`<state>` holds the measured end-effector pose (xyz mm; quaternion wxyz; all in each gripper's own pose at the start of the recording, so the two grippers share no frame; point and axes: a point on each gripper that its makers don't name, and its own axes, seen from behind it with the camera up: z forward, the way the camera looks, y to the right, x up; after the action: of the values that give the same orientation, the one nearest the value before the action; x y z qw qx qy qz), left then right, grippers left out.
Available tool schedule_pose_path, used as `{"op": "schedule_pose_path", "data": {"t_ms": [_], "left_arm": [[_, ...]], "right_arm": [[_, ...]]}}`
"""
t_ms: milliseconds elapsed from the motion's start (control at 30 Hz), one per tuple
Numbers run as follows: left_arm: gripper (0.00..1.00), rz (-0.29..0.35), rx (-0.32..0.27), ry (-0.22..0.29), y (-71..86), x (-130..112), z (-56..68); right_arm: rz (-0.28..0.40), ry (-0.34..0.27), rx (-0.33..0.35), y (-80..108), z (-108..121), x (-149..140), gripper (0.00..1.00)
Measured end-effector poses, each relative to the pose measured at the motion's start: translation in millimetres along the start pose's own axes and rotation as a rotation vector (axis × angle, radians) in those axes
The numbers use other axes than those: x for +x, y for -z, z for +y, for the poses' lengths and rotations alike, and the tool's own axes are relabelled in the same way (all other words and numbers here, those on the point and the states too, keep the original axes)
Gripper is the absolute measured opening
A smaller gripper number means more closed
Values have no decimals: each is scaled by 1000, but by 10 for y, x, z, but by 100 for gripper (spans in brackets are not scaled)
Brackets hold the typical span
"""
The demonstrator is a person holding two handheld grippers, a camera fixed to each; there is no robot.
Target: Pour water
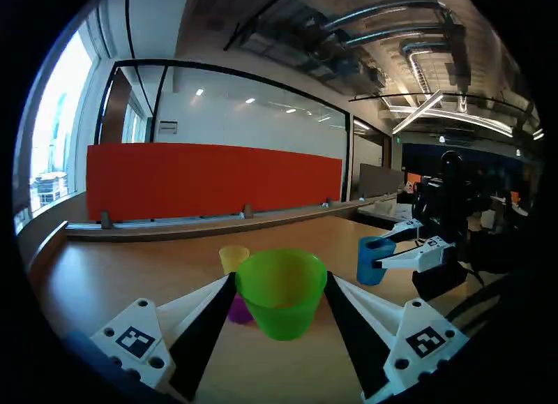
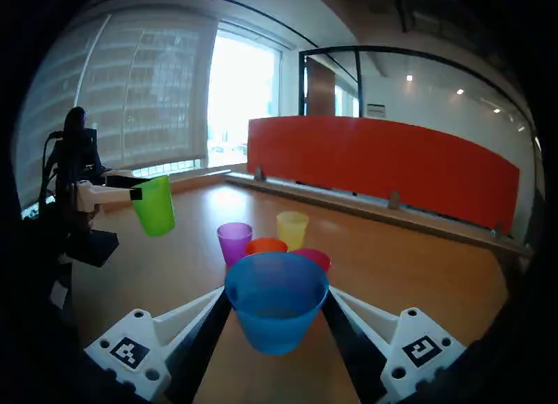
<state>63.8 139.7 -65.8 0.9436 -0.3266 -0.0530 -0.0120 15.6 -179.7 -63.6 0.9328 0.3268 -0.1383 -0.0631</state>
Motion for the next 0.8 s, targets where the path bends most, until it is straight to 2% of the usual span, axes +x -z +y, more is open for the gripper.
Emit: {"op": "schedule_pose_path", "data": {"t_ms": [200, 367, 567, 800], "left_arm": [[90, 0, -8, -58, 80, 10, 85], [90, 1, -17, -81, 86, -16, 169], [90, 9, -38, -60, 85, -32, 254], [90, 12, -46, -27, 72, -34, 284]], "right_arm": [[-3, 11, 2, -7, -39, -12, 90], [-3, 16, 7, -14, -76, 4, 90], [0, 22, 11, -7, -99, 23, 90], [4, 26, 13, 1, -107, 38, 91]]}}
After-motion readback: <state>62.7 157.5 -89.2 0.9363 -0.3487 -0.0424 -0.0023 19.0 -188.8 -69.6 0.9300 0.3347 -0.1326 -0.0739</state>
